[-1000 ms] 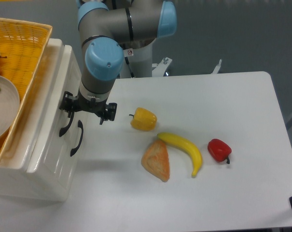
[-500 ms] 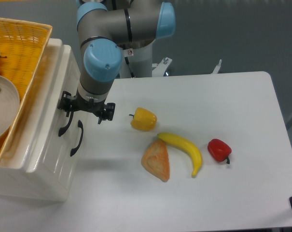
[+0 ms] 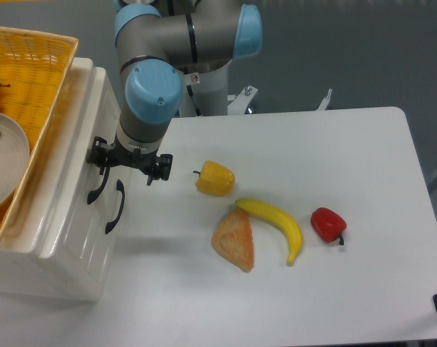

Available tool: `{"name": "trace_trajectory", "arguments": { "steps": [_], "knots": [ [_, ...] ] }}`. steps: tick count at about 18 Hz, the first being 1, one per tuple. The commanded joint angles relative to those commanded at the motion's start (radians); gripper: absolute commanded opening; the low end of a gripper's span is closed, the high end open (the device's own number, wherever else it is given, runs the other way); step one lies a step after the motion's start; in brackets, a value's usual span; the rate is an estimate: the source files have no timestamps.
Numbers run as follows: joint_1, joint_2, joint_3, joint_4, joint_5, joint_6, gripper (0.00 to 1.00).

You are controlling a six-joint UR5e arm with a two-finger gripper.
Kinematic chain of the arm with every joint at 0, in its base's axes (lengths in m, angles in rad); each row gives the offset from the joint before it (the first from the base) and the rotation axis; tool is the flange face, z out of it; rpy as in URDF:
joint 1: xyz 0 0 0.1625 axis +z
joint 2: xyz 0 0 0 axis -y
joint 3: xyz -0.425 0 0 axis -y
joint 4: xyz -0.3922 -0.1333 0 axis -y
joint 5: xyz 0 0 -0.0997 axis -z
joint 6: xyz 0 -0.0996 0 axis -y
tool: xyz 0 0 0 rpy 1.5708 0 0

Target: Slide the top white drawer open

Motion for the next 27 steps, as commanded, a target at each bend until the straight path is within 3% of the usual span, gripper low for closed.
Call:
{"name": "trace_trajectory", "arguments": {
  "steps": [27],
  "knots": [
    [0.011, -0.021, 0.014, 0.009, 0.032, 0.015, 1.0]
  ]
}}
